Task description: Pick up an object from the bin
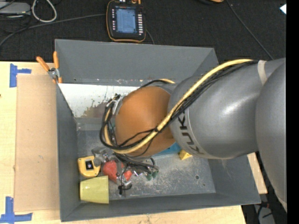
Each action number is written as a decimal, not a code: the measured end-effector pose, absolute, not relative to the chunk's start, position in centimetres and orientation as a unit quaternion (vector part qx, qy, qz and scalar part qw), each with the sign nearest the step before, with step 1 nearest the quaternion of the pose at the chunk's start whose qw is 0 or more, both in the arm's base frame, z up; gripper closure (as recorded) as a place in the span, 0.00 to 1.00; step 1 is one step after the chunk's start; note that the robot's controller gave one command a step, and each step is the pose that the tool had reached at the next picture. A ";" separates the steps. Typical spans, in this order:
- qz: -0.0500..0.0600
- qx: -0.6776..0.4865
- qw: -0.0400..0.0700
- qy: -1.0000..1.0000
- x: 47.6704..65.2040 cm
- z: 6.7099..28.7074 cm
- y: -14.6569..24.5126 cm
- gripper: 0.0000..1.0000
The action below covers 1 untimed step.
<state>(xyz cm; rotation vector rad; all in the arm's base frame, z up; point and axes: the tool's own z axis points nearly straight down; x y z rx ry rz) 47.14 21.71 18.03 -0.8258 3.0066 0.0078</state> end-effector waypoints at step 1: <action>0.004 -0.268 0.019 0.963 48.3 17.5 21.7 0.00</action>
Offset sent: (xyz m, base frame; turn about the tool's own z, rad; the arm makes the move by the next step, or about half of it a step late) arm 0.0344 -0.0467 0.0115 -0.0146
